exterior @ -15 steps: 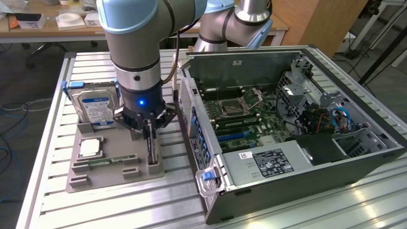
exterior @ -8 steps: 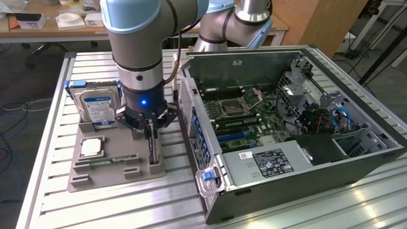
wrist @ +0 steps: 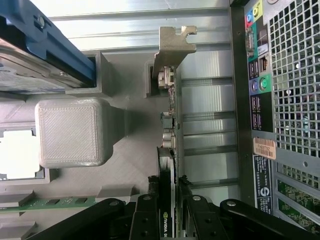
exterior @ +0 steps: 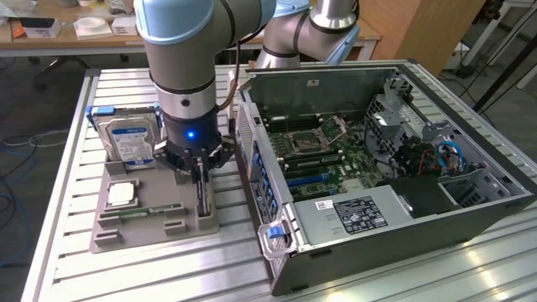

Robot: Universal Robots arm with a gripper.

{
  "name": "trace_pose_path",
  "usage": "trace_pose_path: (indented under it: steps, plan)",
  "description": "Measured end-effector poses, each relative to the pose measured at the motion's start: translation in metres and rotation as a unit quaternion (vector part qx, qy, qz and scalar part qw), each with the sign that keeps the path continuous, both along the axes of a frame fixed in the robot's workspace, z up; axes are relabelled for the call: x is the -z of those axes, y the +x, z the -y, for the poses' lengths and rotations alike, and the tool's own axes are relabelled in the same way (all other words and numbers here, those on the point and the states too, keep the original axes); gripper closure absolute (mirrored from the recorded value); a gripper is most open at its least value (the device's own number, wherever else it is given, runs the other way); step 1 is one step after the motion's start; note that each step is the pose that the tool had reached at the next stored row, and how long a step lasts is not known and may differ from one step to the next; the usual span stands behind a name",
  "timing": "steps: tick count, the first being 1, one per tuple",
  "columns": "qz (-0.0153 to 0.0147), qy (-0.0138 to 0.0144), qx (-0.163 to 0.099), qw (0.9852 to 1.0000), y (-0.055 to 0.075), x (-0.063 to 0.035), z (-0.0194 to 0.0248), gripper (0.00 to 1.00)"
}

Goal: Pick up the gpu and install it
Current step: 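Pick up the gpu and move the gpu toward the slot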

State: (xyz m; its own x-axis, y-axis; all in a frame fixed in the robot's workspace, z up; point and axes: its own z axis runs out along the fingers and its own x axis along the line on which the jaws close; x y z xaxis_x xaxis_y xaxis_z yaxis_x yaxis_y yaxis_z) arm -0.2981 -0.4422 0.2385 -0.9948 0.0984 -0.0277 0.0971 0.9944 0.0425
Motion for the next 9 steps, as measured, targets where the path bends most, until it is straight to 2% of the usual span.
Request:
trace_pose_path:
  steps: [9]
  plan:
    - [0.0,0.0,0.0,1.0,-0.001,0.0001,0.0,0.74]
